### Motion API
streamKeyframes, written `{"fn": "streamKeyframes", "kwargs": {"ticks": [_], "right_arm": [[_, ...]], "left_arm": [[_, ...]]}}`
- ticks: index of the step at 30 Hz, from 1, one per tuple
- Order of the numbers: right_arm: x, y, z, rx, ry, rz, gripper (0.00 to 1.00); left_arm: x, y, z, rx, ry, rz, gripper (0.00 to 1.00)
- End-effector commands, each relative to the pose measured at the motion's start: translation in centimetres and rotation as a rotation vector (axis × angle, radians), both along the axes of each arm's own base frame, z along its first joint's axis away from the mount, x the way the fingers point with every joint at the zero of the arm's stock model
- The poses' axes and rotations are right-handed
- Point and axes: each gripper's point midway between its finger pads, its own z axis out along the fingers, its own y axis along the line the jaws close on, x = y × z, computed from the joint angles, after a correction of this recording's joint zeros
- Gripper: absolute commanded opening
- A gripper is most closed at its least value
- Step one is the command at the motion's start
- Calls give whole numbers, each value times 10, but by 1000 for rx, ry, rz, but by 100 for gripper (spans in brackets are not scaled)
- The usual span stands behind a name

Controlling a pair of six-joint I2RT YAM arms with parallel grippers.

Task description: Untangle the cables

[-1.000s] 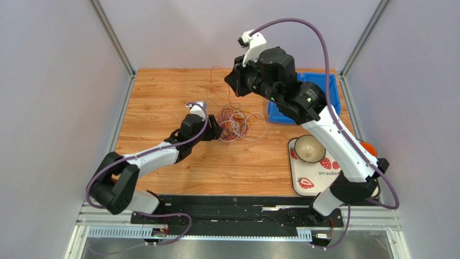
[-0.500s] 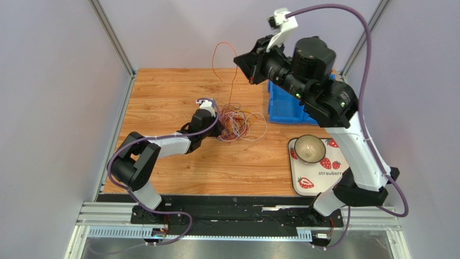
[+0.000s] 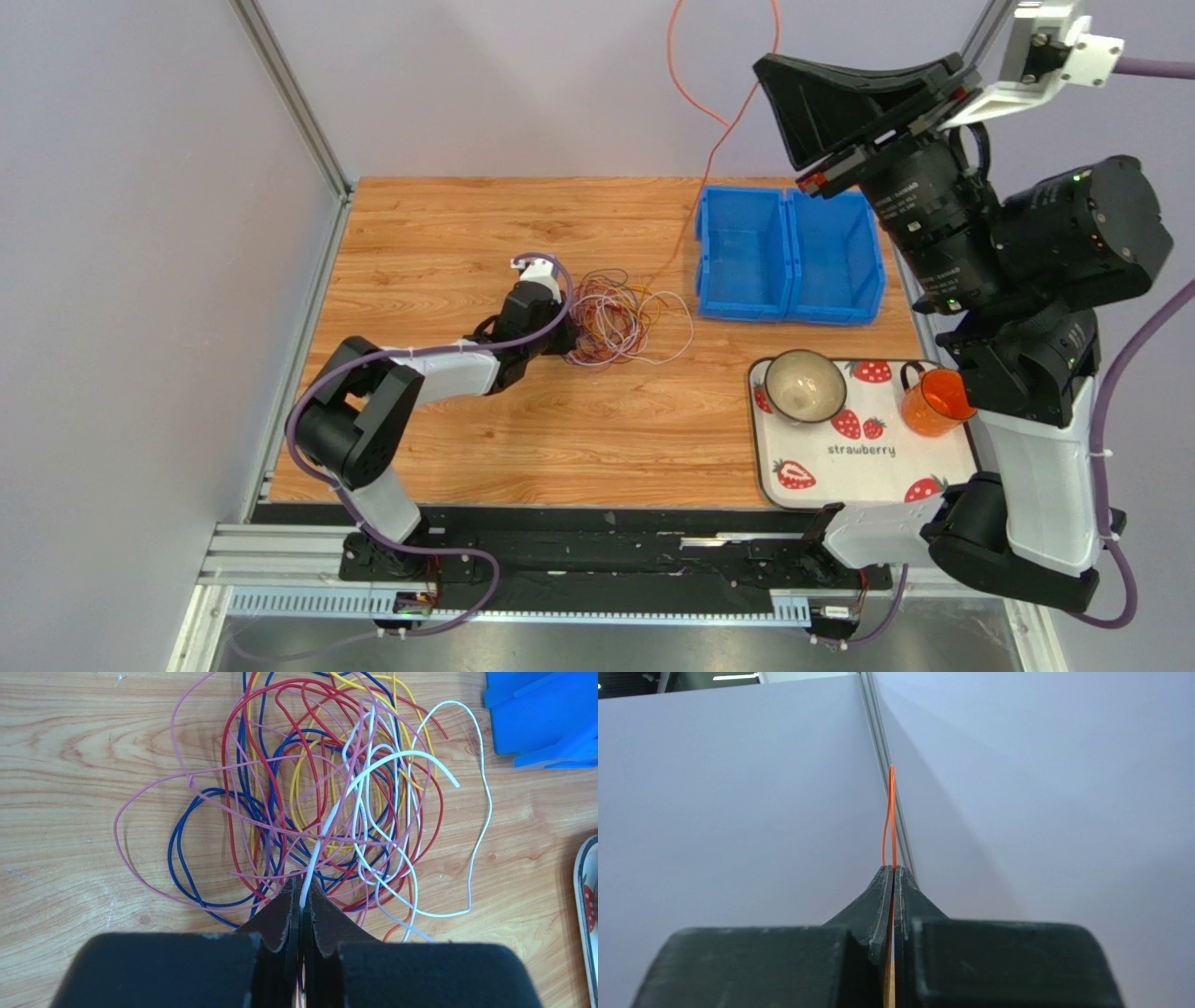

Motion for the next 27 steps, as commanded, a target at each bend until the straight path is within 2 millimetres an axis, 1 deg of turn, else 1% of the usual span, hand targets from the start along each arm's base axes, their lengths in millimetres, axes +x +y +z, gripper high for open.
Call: {"fn": "streamKeyframes", "kwargs": {"ticks": [1, 2, 4, 6, 9, 10, 11, 12, 13, 14, 15, 16, 17, 19, 20, 23, 24, 26, 27], "right_arm": [[-3, -20, 14, 26, -60, -76, 0], [-17, -37, 27, 71, -98, -81, 0], [-28, -50, 37, 106, -135, -87, 0], [-39, -67, 50, 147, -178, -106, 0], [-53, -86, 69, 191, -238, -130, 0], [-66, -101, 83, 230, -275, -135, 0], [-72, -107, 90, 253, -298, -134, 0], [-78, -112, 96, 269, -317, -133, 0], [-88, -119, 103, 289, -347, -124, 0], [-93, -123, 107, 307, -364, -120, 0], [-95, -125, 108, 314, -367, -117, 0], [-99, -132, 108, 327, -370, -122, 0], [-91, -125, 100, 307, -349, -126, 0], [-83, -124, 89, 285, -321, -158, 0], [-73, -117, 75, 258, -292, -169, 0], [-53, -114, 53, 194, -256, -255, 0], [-49, -113, 49, 180, -248, -273, 0], [-42, -114, 45, 151, -245, -316, 0], [-37, -111, 44, 137, -243, -331, 0]], "left_arm": [[12, -5, 13, -17, -25, 25, 4], [12, -5, 12, -14, -20, 24, 4], [12, -9, 10, -9, -8, 5, 6], [12, -7, 10, -5, -7, 15, 6], [14, -5, 6, 7, 11, 29, 7], [15, -7, 6, 7, 14, 27, 10], [14, -7, 5, 11, 21, 23, 15], [14, -8, 6, 9, 20, 19, 26], [14, -8, 6, 8, 19, 21, 30], [13, -7, 6, 7, 21, 25, 32], [14, -6, 7, 6, 16, 29, 34], [13, -6, 7, 7, 17, 27, 34], [13, -6, 7, 4, 16, 28, 34], [12, -8, 7, 1, 18, 20, 34], [12, -8, 8, -3, 15, 17, 34], [10, -10, 9, -13, 7, 6, 35], [9, -11, 10, -18, 7, -1, 41], [8, -11, 13, -24, -5, -5, 46], [8, -11, 13, -26, -8, -9, 57]]}}
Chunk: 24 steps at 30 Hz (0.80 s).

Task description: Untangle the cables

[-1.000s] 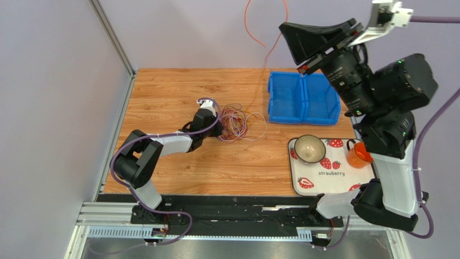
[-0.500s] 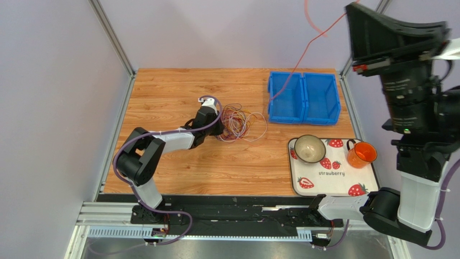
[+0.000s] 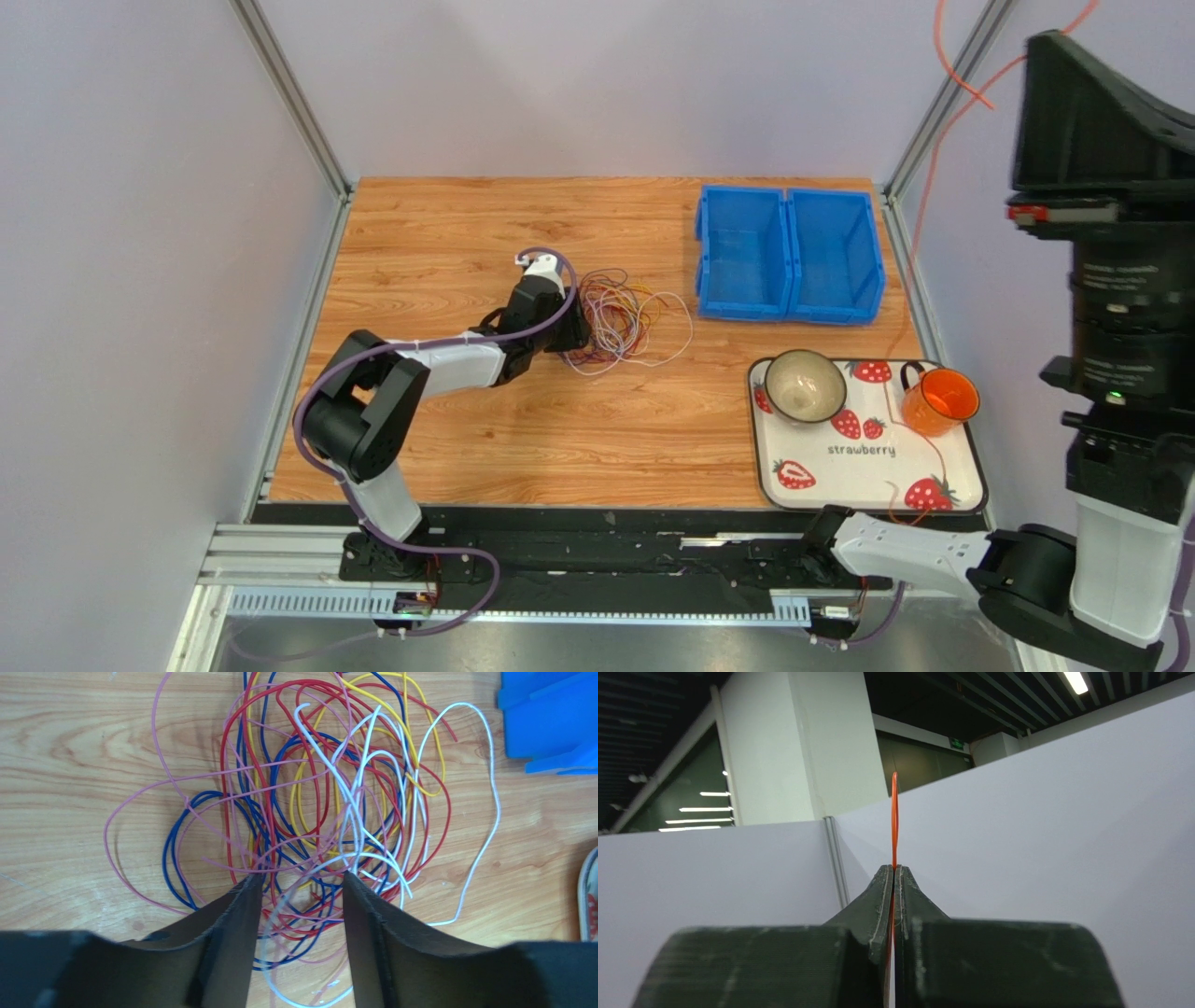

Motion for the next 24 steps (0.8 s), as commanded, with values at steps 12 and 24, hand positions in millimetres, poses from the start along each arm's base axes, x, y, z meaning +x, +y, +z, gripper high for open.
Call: {"fn": "streamKeyframes", "kwargs": {"ticks": [12, 24], "right_arm": [[79, 23, -24, -198, 101, -370, 0], [175, 21, -40, -241, 245, -574, 0]], "left_arm": [[-1, -9, 23, -66, -82, -26, 67], [-4, -10, 25, -83, -99, -41, 65]]}}
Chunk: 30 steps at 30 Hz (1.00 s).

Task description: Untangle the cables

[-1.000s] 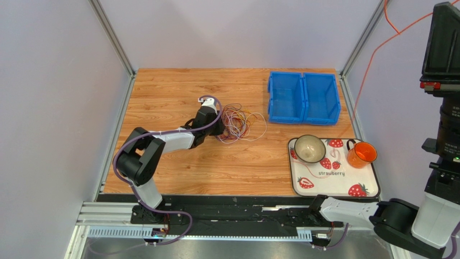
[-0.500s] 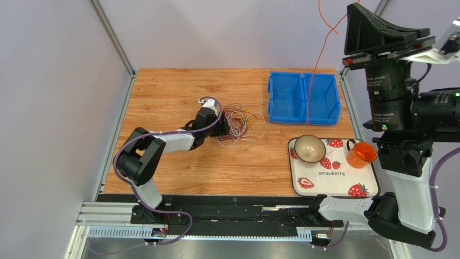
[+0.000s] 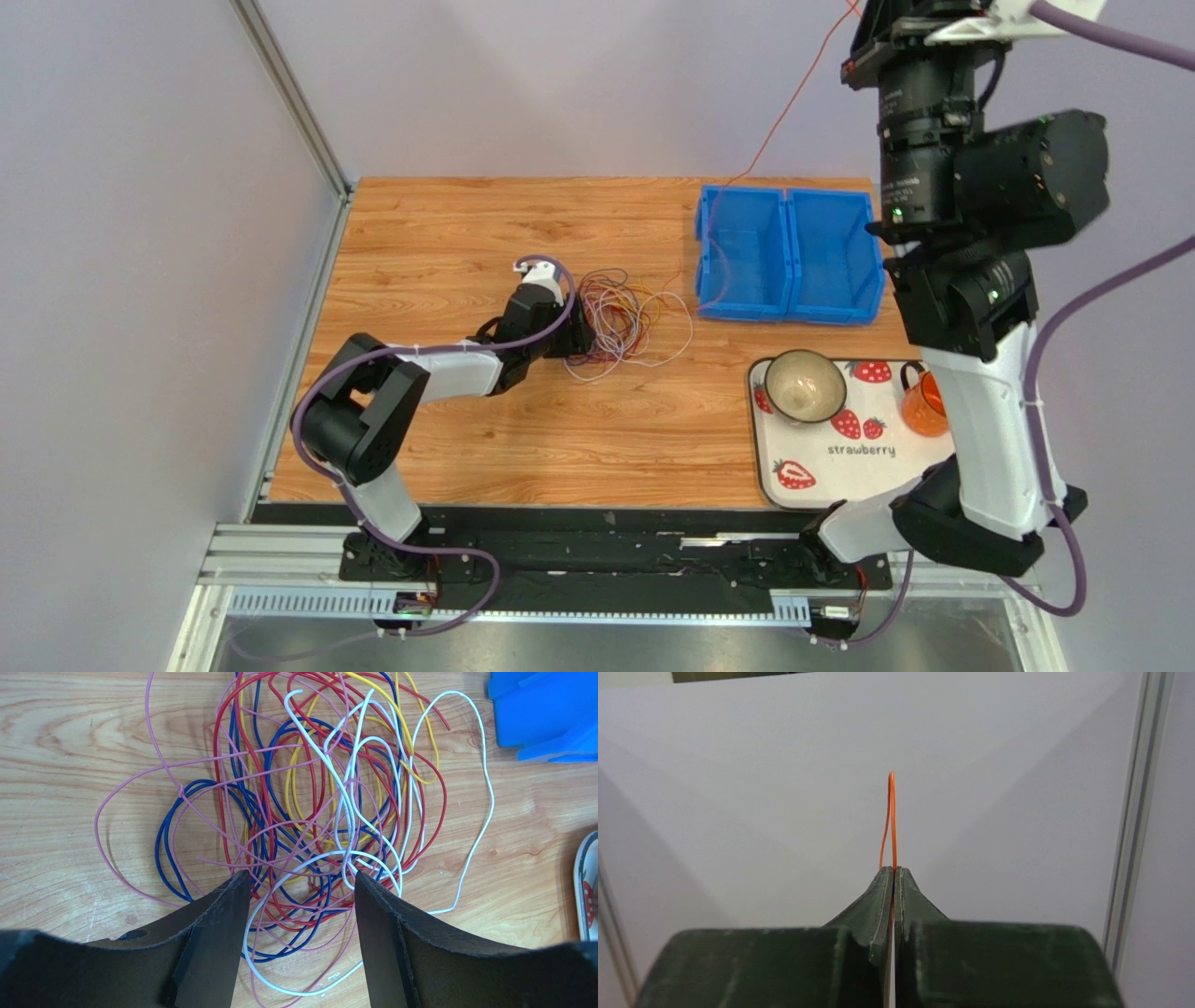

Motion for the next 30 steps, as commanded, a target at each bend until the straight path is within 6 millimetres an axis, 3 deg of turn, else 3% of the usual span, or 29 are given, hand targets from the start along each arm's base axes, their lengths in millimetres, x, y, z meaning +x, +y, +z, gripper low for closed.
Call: {"fn": "streamKeyframes", "kwargs": {"ticks": [1, 6, 14, 22, 30], "right_arm": [[24, -9, -3, 20, 22, -20, 0], [60, -17, -10, 53, 40, -24, 0], [98, -27, -13, 74, 32, 0, 0], [109, -40, 2, 138, -34, 54, 0], [105, -23, 18, 133, -143, 168, 0]], "left_arm": [[5, -8, 29, -58, -81, -19, 65], [4, -9, 29, -60, -80, -24, 65], [4, -9, 30, -66, -87, -25, 64], [5, -11, 30, -70, -88, -26, 64], [6, -12, 28, -66, -85, -23, 62]]}}
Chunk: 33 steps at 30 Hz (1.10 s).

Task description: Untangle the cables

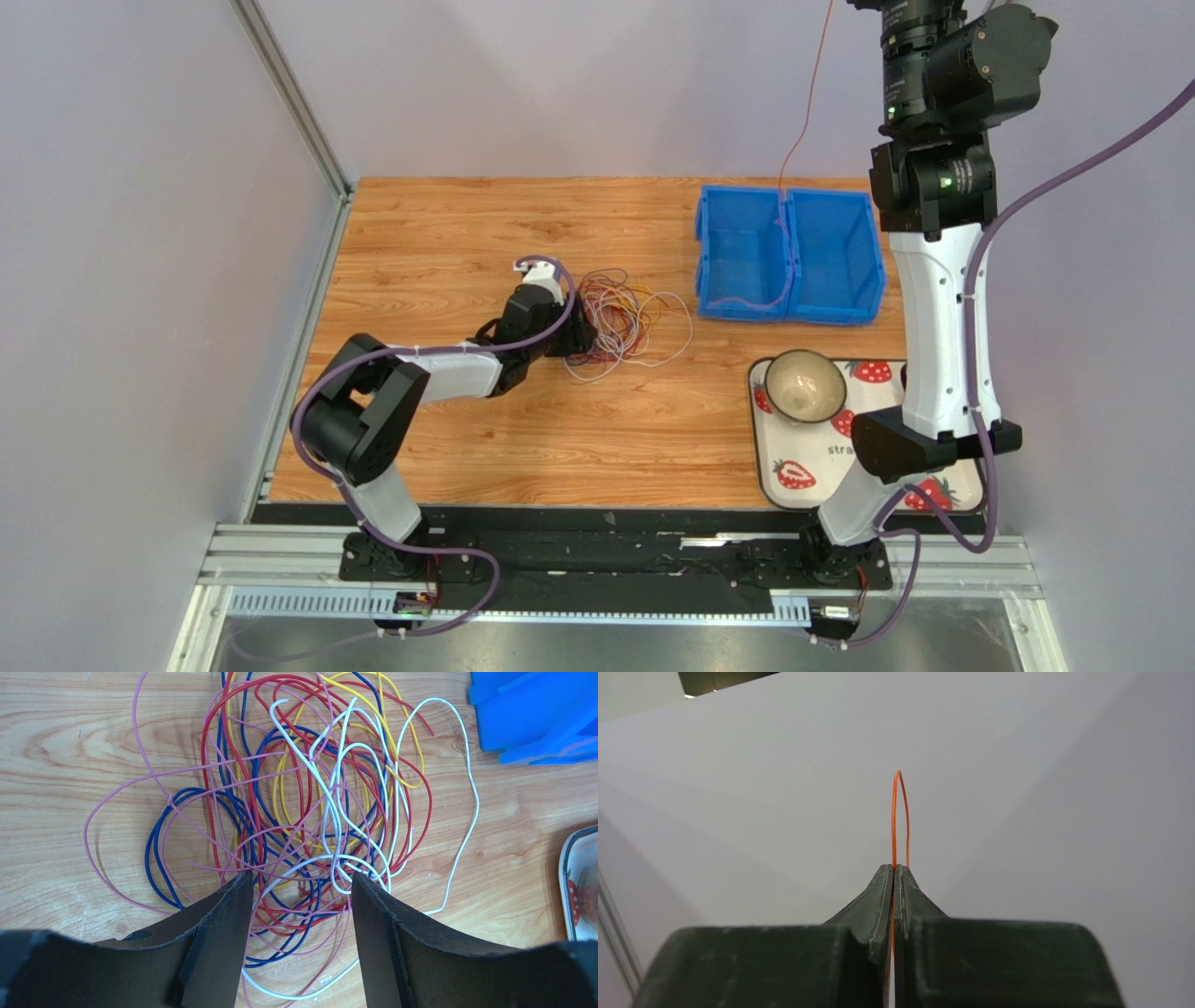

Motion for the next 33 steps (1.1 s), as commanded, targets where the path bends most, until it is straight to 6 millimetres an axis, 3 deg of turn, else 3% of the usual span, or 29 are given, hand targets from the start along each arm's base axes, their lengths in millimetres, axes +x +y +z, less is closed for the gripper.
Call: {"fn": "streamKeyframes", "kwargs": {"ticks": [1, 6, 10, 16, 26, 30, 33], "right_arm": [[-22, 10, 32, 21, -143, 89, 0], [-15, 15, 37, 10, -186, 96, 0], [6, 18, 25, -11, -167, 82, 0], [36, 8, 10, -17, -154, 32, 0], [100, -8, -47, -18, -15, 20, 0], [131, -14, -85, -11, 81, 36, 0], [142, -12, -107, -15, 125, 72, 0]], "left_arm": [[5, -7, 22, -37, -60, -8, 62], [5, -7, 22, -36, -61, -8, 62], [4, -8, 22, -35, -62, -12, 61], [4, -8, 23, -34, -64, -13, 61], [4, -9, 23, -31, -66, -15, 61], [4, -9, 23, -30, -67, -13, 61], [5, -10, 23, -28, -68, -13, 61]]}}
